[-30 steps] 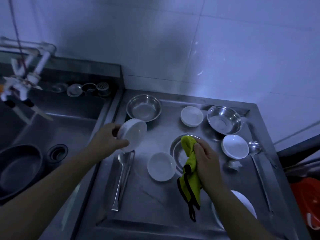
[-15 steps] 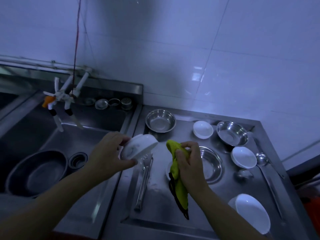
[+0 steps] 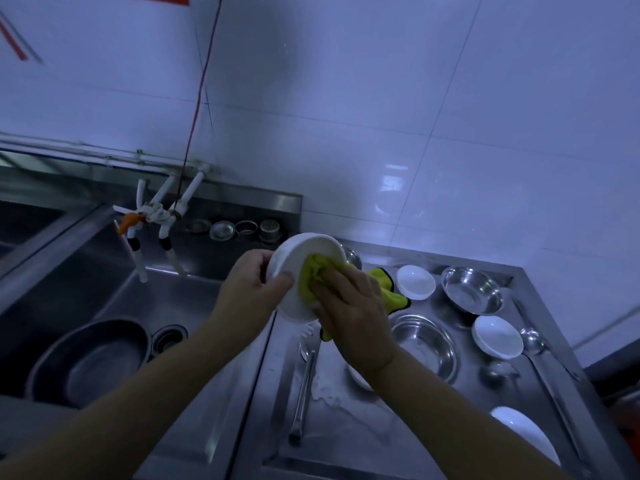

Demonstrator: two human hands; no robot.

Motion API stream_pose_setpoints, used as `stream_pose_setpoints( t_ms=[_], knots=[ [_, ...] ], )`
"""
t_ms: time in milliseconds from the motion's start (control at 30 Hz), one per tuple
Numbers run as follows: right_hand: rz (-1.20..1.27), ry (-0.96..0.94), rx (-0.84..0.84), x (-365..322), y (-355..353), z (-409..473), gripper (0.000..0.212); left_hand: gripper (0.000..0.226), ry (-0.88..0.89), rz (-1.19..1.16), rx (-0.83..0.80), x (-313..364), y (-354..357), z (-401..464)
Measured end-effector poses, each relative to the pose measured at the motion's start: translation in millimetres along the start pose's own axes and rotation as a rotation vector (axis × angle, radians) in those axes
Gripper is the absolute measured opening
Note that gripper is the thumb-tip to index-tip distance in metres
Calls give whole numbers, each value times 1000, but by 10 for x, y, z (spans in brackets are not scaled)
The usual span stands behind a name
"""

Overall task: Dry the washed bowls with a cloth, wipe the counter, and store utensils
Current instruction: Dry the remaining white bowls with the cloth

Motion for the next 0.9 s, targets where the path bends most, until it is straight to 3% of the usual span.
stream_pose_setpoints(
  t_ms=[167, 233, 300, 400, 500, 600, 667, 767, 833, 900],
  knots=[
    [77, 100, -72, -184, 38, 15, 41, 34, -9, -106, 24, 48, 51, 50],
    [89, 96, -69, -290, 56, 52, 47, 28, -17, -143, 31, 80, 85, 76],
    [69, 47, -48, -344, 53, 78, 47, 23, -12, -159, 21, 122, 114, 111],
    [-24, -126, -33, -299, -9, 51, 40, 33, 47, -41, -42, 238, 130, 133],
    [-120, -389, -14, -167, -100, -38, 21, 30, 84, 171, -232, 337, 209, 165],
    [-28, -518, -7, -49, -140, -60, 13, 14, -42, 173, -508, 284, 344, 229],
    [-22, -487, -24, -14, -128, -21, 15, 18, -42, 112, -456, 292, 342, 274],
    [-101, -298, 29, 25, -158, 74, 19, 39, 66, -17, -242, 269, 385, 194],
    [-110, -187, 69, -11, -147, 109, 24, 38, 79, -155, -164, 227, 399, 121],
    [-78, -131, 86, -81, -110, 103, 30, 32, 138, -152, -134, 283, 352, 127]
  ],
)
Point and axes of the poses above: each hand's wrist, its own z-axis towards the middle knuckle, its own y-axis out of the palm, x = y × z, the point moved 9 cm from there along z, towards the middle knuckle, and after that the axes turned 12 degrees about -y, right-handed, at the moved point
